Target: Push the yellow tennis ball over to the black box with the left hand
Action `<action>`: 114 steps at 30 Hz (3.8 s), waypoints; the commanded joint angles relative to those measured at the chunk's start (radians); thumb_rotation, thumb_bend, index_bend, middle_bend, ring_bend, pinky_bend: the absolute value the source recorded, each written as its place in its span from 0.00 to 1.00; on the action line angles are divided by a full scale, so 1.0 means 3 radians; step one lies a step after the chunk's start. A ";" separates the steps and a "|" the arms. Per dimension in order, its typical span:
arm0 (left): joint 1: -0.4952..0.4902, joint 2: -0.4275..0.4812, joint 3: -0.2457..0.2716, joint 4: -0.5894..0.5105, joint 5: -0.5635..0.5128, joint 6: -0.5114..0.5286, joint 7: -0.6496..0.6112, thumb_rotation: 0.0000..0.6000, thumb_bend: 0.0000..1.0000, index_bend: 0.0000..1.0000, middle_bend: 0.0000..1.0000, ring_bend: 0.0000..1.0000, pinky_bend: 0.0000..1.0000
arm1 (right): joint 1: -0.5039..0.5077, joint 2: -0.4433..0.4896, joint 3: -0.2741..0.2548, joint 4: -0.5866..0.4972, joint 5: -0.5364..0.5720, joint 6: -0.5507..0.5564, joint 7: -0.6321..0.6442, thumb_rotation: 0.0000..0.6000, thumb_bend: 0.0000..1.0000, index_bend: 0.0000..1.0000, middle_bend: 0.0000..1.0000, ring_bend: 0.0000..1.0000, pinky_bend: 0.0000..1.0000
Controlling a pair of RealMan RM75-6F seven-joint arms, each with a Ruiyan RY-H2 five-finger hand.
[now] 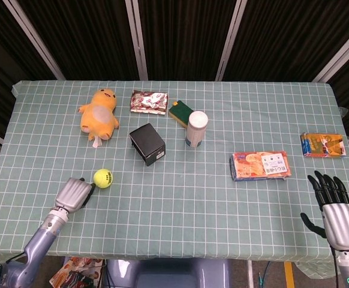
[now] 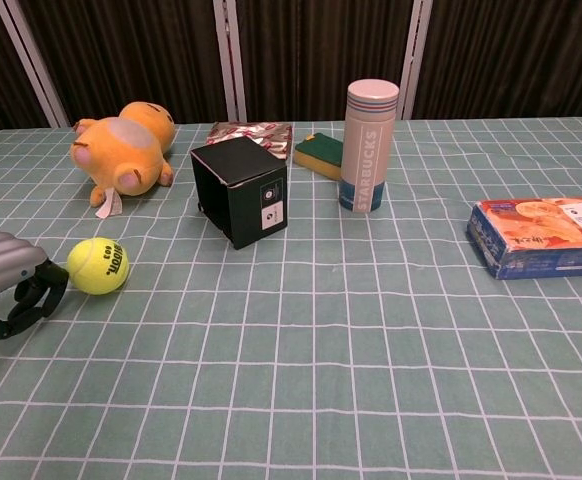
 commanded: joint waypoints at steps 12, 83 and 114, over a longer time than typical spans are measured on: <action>-0.0168 -0.0117 -0.0087 0.0178 -0.0080 -0.0052 -0.0142 1.00 0.52 0.52 0.61 0.45 0.68 | -0.0004 0.0031 -0.0005 -0.0006 -0.0013 0.0002 0.0064 1.00 0.29 0.00 0.00 0.00 0.00; -0.0911 -0.0796 -0.0270 0.0709 -0.0201 -0.0197 -0.0578 1.00 0.48 0.28 0.28 0.14 0.20 | -0.0111 0.0174 -0.0010 -0.0020 -0.0143 0.0243 0.0302 1.00 0.29 0.00 0.00 0.00 0.00; -0.1052 -0.0894 -0.0419 0.0811 -0.0580 -0.0406 -0.0340 1.00 0.39 0.00 0.00 0.00 0.00 | -0.0204 0.0207 -0.0071 0.0011 -0.0382 0.0495 0.0479 1.00 0.29 0.00 0.00 0.00 0.00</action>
